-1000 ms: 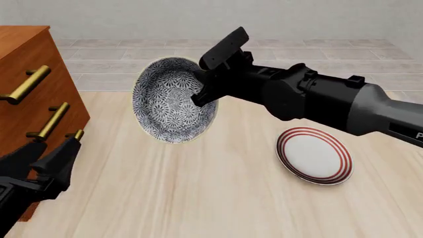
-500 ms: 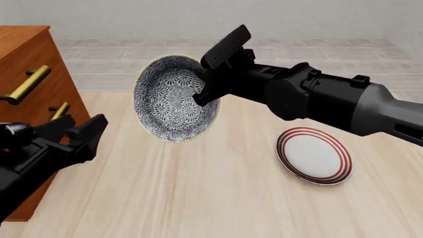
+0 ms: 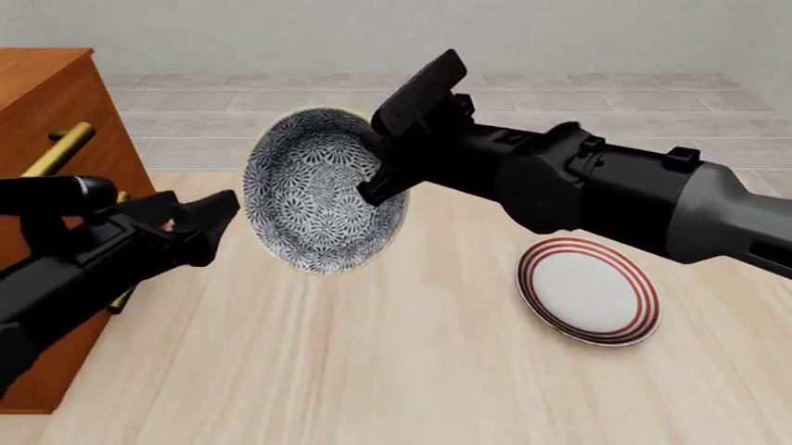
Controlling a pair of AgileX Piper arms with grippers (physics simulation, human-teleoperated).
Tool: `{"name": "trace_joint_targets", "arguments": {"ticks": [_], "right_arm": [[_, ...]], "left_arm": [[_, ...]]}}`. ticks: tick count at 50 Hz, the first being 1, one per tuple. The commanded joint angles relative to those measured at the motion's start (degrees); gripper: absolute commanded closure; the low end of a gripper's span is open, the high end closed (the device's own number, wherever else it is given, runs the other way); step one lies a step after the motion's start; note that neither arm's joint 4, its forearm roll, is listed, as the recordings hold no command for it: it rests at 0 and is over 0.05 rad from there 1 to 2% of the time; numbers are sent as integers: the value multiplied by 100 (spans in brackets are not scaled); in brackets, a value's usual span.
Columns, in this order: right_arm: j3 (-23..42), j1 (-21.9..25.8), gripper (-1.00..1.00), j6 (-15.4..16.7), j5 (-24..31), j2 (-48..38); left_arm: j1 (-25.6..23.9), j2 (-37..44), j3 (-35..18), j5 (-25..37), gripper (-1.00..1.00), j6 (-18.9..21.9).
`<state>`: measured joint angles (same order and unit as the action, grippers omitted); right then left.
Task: Put the bowl on top of the cabinet.
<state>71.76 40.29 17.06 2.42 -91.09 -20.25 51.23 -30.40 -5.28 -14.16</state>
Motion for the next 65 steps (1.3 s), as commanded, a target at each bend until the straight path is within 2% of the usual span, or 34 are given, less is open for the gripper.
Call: {"name": "trace_joint_targets", "arguments": {"ticks": [1, 28, 60, 61, 65], "right_arm": [[-42, 63, 100, 18, -25, 139], [-110, 82, 100, 81, -53, 220], [-94, 58, 100, 80, -24, 236], [-116, 55, 100, 107, -32, 242], [-117, 57, 100, 99, -28, 245]], "left_arm": [[-159, 431, -280, 76, -100, -125], [-318, 1176, -283, -501, -100, -118], [-400, 1537, -317, -774, -100, -157], [-398, 1512, -323, -762, 100, -168], [-348, 1452, -326, -733, 100, -103]]}}
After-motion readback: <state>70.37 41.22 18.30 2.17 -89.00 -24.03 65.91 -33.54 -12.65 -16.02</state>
